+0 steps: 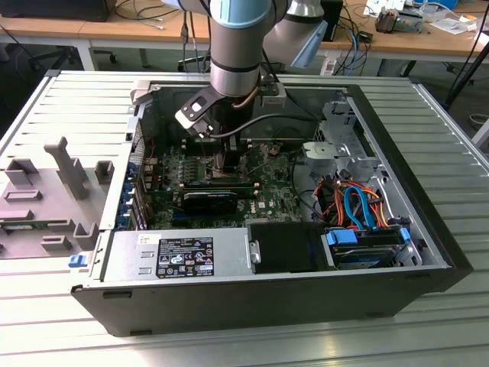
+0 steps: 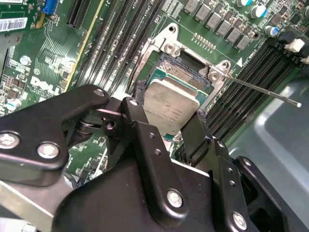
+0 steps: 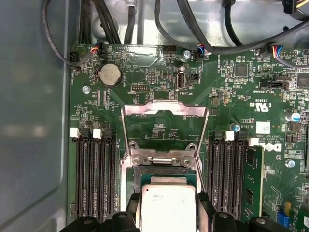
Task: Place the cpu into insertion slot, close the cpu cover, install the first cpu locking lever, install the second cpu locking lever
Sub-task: 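Place the cpu into insertion slot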
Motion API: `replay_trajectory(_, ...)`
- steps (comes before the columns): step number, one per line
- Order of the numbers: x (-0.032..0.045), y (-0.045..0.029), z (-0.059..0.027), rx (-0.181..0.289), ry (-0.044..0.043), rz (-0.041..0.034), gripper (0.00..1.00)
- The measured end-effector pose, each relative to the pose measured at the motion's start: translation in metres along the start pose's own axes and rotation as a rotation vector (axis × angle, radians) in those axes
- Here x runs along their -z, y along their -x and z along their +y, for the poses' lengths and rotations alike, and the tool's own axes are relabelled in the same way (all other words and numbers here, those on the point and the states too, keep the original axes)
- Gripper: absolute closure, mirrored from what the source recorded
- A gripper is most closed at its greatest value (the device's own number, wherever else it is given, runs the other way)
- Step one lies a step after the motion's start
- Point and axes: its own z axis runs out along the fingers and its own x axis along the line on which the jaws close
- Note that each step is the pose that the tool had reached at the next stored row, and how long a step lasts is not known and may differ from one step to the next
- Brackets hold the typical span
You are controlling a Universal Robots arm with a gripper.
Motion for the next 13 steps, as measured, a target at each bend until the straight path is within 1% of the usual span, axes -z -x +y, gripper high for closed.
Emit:
replay_trajectory(9,-0.0068,0.0,-0.0001,-0.001,0.0,-0.0001,0.45)
replay_trajectory(13,-0.0084,-0.0001,0.0,-0.001,0.0,-0.0001,0.45)
